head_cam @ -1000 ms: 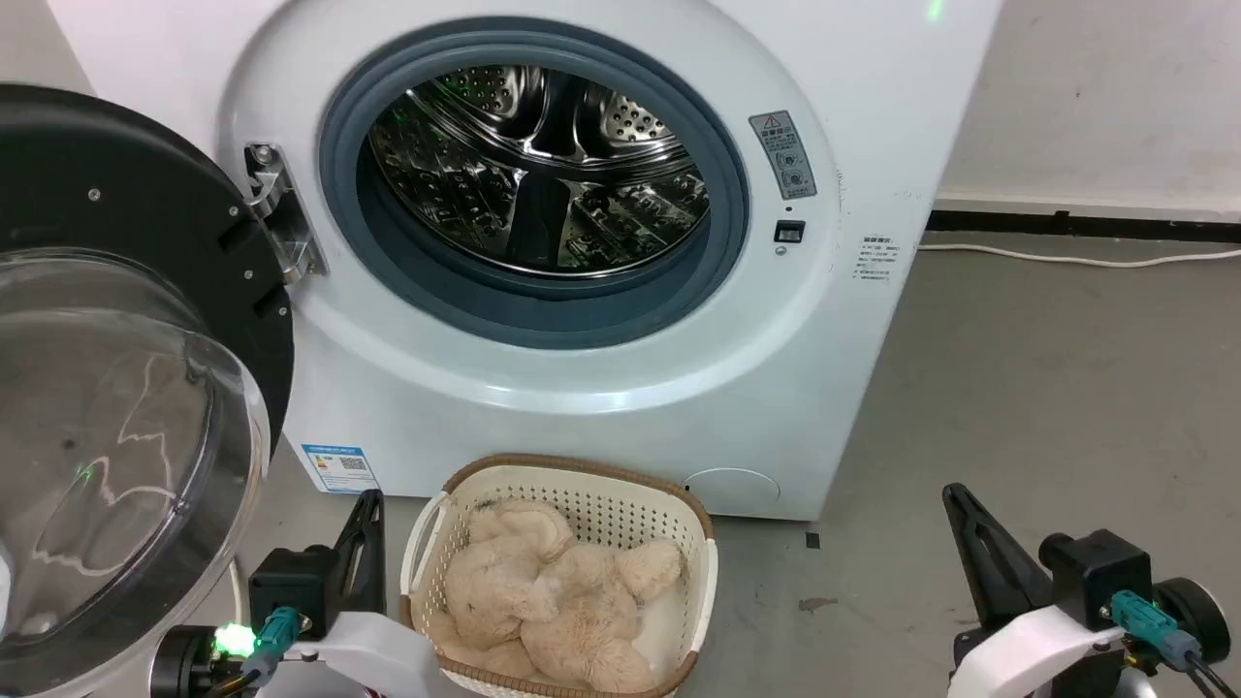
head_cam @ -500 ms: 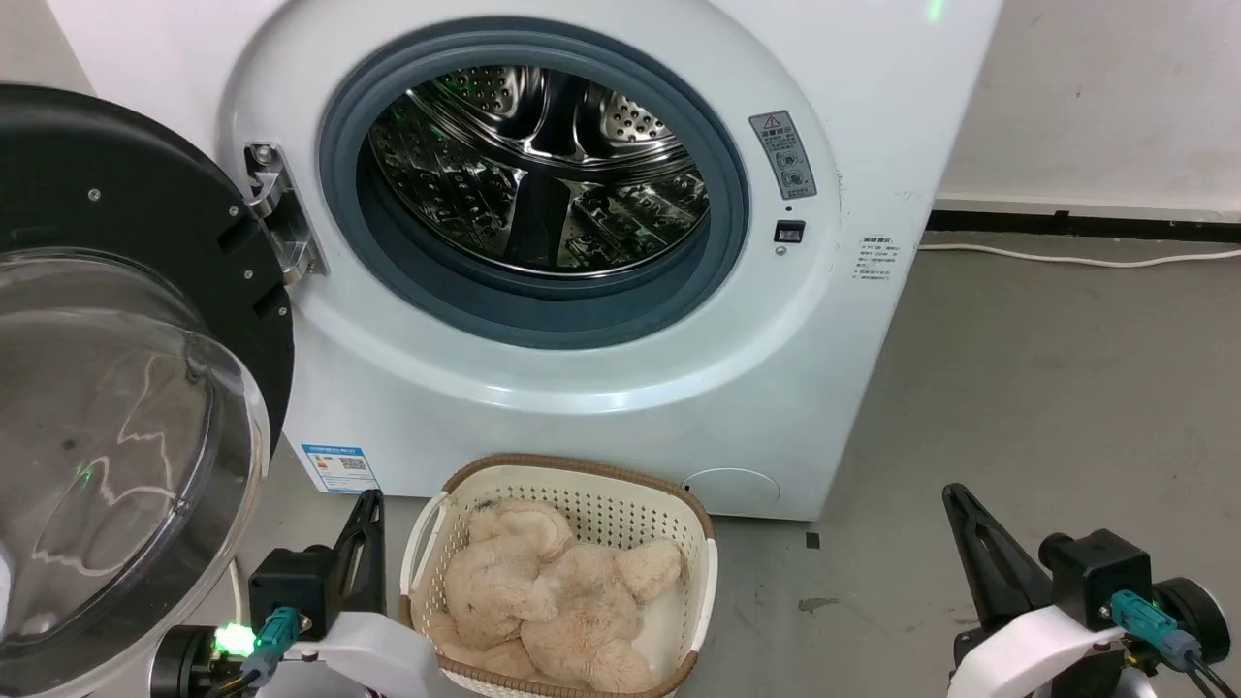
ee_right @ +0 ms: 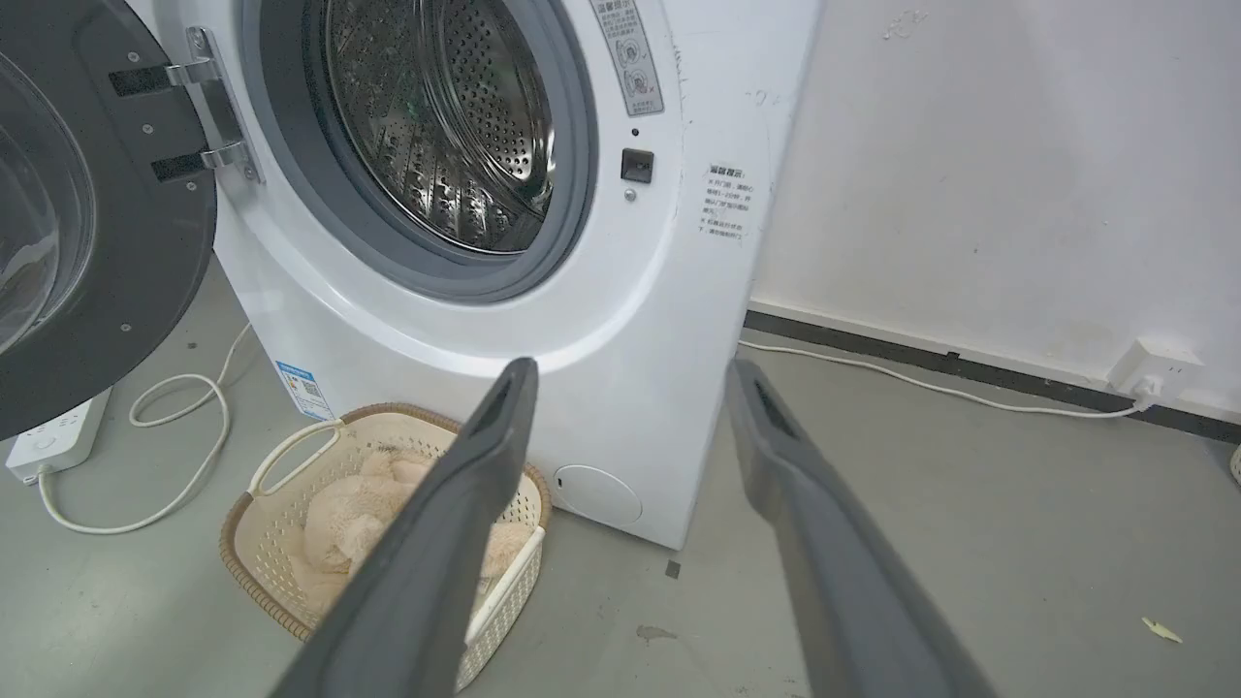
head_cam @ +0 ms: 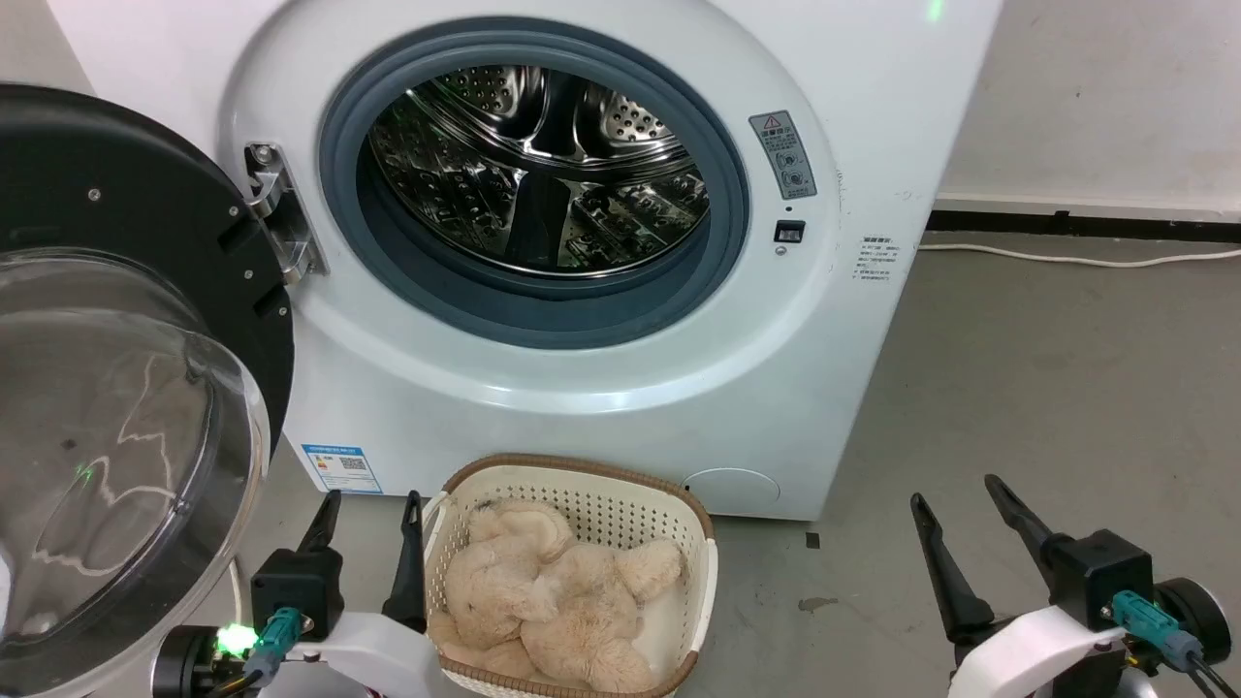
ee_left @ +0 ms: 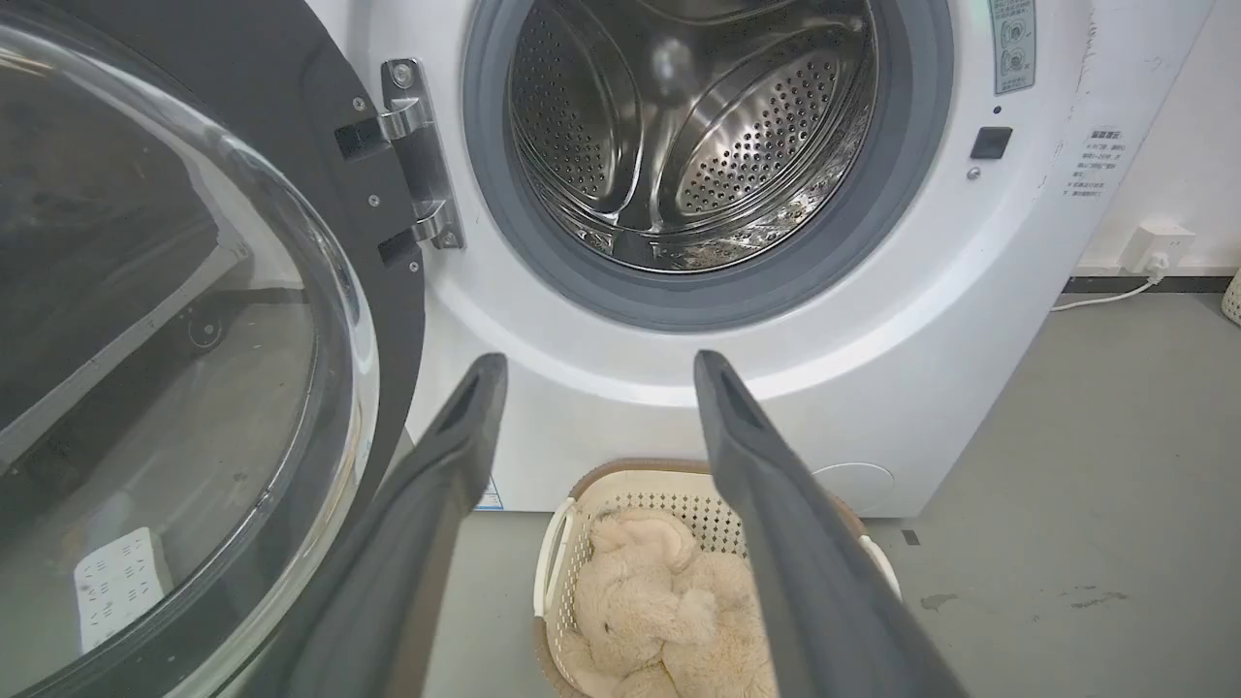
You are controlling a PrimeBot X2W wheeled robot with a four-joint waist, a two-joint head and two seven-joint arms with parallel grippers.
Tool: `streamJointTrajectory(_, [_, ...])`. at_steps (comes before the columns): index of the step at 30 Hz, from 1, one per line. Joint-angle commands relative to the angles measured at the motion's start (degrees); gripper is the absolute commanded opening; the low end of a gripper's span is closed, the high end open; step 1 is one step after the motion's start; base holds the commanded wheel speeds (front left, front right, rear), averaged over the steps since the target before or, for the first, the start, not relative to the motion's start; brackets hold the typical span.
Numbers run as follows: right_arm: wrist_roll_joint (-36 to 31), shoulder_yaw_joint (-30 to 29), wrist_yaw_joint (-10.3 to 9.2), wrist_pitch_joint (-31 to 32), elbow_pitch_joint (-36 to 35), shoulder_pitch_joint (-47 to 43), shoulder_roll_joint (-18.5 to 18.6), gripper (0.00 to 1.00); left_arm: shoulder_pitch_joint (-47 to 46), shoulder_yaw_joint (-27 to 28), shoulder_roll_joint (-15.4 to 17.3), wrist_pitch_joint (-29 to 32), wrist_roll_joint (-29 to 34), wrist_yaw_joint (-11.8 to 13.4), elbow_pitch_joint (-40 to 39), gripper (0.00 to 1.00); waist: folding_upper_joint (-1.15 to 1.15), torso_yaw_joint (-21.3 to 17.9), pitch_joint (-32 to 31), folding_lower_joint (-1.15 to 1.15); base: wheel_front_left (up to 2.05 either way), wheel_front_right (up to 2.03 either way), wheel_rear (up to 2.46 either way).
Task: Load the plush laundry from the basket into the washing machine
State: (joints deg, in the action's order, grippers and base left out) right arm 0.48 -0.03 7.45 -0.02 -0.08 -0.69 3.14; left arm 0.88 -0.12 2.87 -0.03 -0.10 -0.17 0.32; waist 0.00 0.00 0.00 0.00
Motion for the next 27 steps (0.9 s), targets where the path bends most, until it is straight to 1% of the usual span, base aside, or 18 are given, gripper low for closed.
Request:
streamJointTrajectory(1, [0.4, -0.2, 0.00, -0.3, -0.1, -0.1, 0.0, 1.00, 0.0, -0.3, 0.0, -0.3, -0.2, 0.1, 0.0, 1.00, 0.00, 0.0, 0.0, 0.00, 0.00, 0.00, 0.00])
streamJointTrajectory(12, [2.0, -1.3, 0.00, -1.6, -0.2, -0.5, 0.0, 1.00, -0.6, -2.6, 0.0, -1.6, -0.9, 0.6, 1.0, 1.00, 0.00, -0.2, 1.1, 0.00, 0.00, 0.00, 0.00])
streamJointTrajectory(27, [5.7, -2.3, 0.01, -3.4, 0.0, 0.9, -0.1, 1.00, -5.3, -7.7, 0.0, -3.2, -3.3, 0.7, 8.8, 1.00, 0.00, -2.1, 6.3, 0.00, 0.00, 0.00, 0.00])
